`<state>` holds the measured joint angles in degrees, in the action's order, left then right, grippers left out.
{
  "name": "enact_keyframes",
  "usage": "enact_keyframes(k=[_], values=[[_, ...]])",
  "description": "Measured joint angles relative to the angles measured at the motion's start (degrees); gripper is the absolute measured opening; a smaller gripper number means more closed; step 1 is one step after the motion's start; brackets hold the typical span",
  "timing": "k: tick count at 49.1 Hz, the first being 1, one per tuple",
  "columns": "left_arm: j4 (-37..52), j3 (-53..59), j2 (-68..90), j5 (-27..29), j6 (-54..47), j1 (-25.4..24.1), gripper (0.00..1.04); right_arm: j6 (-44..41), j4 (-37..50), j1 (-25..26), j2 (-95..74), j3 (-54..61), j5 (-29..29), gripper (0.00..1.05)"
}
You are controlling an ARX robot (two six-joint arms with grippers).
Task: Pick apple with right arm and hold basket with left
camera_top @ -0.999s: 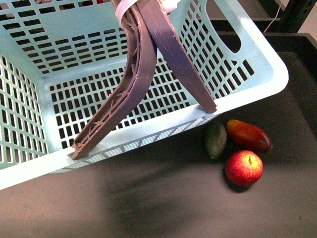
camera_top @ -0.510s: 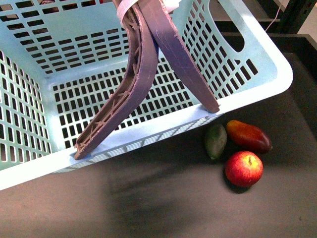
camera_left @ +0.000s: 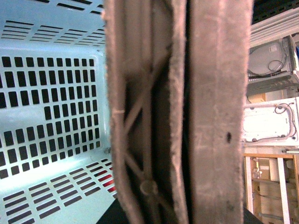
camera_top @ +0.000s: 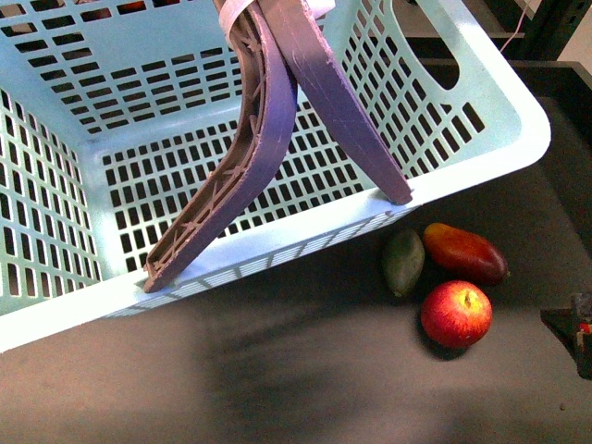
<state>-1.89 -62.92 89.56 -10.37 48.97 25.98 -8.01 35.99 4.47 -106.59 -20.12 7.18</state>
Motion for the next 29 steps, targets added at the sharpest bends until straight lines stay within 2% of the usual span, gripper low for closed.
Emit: enact_keyframes(k=[9,18,29], values=[[-0.02,-0.02,0.00,-0.37,-0.02,0.09,0.15,-1.62,1.97,-1.18,-5.77,-2.29,1.68,0.96],[-0.02,0.00,0.00,-0.33,-0.02,0.07,0.15,-1.68,0.26,-3.45,-11.15,-6.16,3.82,0.96],[-0.02,-0.02,0.00,-0.31,-0.04,0.07,0.15,0.31,-0.90,-6.78,-16.70,-12.09,2.34,0.96]])
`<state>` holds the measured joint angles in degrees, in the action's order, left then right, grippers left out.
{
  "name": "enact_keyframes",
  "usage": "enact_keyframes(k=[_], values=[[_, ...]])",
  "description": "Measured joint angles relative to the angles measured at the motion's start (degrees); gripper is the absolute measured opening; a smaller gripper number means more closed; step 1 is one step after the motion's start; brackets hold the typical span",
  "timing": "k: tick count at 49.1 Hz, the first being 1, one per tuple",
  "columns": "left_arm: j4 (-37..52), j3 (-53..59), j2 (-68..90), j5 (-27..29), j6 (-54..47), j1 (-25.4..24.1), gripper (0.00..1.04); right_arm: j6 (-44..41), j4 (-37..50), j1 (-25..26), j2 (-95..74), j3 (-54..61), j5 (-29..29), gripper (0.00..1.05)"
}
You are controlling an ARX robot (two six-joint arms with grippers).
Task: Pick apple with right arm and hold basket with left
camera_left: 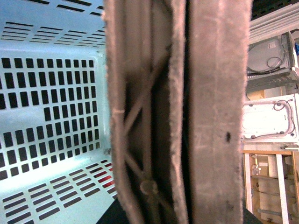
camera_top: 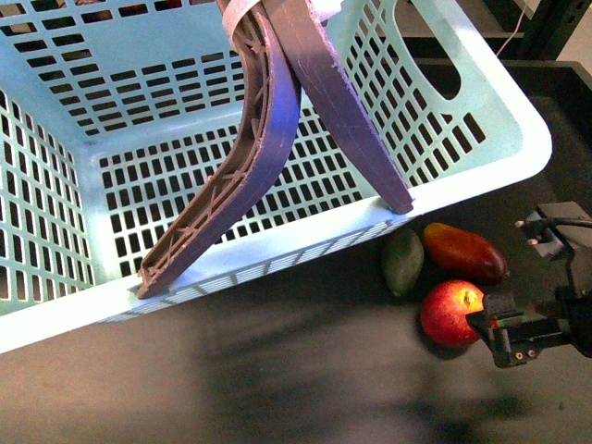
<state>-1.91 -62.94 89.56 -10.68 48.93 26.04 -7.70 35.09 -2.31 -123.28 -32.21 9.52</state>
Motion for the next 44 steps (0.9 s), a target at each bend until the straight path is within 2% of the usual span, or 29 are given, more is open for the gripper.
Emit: enact_keyframes(k=[20,44], values=[[0.00,0.00,0.00,-0.02,0.00,0.00,0.15,3.85,-2.38,-3.72,-10.12,-10.56,-5.99,0.96],[0.00,0.00,0.00,0.04,0.00,0.00,0.15,7.87,-7.89,-5.70,-15.69,-16.81,-7.23,0.96]])
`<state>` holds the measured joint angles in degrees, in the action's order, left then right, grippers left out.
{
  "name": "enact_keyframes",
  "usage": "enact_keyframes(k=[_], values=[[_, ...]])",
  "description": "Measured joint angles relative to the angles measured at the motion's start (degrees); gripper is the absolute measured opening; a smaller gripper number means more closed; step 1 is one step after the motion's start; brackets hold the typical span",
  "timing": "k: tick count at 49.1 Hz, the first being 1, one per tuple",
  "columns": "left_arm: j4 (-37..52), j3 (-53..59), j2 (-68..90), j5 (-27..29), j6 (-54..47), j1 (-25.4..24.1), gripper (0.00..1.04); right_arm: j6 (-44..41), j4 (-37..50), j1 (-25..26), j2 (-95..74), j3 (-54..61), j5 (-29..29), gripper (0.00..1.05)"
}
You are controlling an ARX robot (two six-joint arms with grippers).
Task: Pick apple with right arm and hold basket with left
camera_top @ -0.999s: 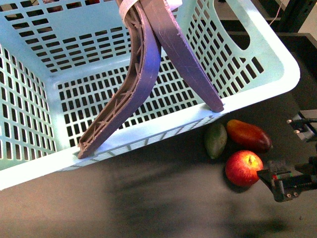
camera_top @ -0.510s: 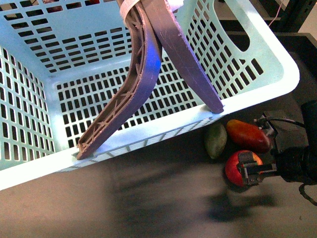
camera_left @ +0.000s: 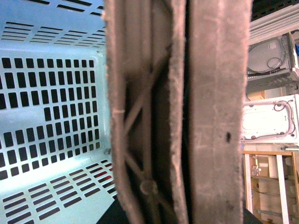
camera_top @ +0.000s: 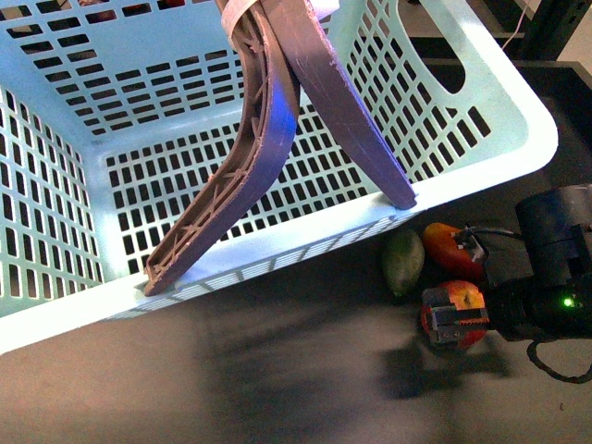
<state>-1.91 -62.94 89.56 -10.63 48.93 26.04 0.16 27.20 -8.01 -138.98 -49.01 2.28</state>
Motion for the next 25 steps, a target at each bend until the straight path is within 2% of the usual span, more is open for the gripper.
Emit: enact_keyframes(k=[7,25], values=[[0.00,0.00,0.00,0.00,0.00,0.00,0.15,0.59,0.02,0.09,-0.70,-0.15,0.28,0.80],[0.00,0.00,0.00,0.00,0.00,0.00,0.15,0.04,0.61,3.67,8.55,5.77,1.66,0.79]])
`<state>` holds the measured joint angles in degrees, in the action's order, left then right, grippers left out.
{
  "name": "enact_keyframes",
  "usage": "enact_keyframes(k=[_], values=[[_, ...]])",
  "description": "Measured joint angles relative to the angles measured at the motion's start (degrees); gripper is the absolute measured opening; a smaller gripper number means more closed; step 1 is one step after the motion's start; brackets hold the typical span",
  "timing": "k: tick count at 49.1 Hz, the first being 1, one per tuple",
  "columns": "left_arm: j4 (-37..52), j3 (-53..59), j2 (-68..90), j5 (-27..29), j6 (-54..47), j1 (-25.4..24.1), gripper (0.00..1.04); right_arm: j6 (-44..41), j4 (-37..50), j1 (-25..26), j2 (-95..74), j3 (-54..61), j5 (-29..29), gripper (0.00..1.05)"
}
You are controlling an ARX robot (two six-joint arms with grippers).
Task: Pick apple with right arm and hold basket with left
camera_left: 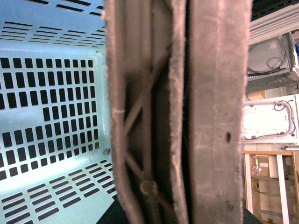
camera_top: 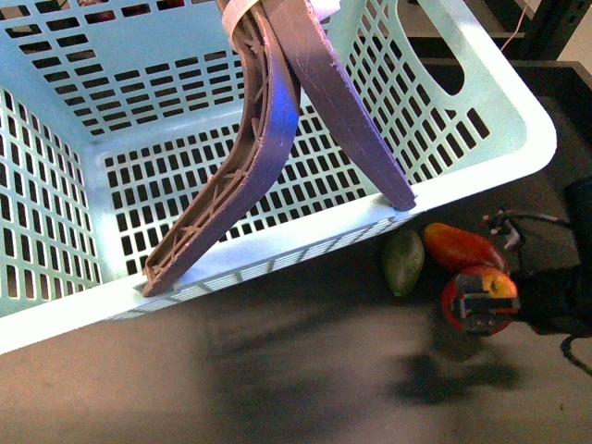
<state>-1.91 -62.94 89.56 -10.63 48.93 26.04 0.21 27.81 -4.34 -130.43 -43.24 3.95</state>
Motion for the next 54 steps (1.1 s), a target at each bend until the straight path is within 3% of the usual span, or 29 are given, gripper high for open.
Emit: enact_keyframes(k=[20,29,39,54], values=[[0.00,0.00,0.00,0.00,0.00,0.00,0.15,-3.32,-7.15,8.70,27.91,8.33,2.12,0.79],[0.00,0.00,0.00,0.00,0.00,0.00,0.15,-3.41,-11.41,10.21,39.60,8.33,2.82,0.79],[0.00,0.00,0.00,-0.09,0.02,0.00,0.15,-1.79,-14.86,7.61,49.92,5.73,4.02,0.79],[0.00,0.00,0.00,0.00,0.00,0.00,0.15,1.25,-15.67,-1.73,53.35,0.48,3.08,0.79]])
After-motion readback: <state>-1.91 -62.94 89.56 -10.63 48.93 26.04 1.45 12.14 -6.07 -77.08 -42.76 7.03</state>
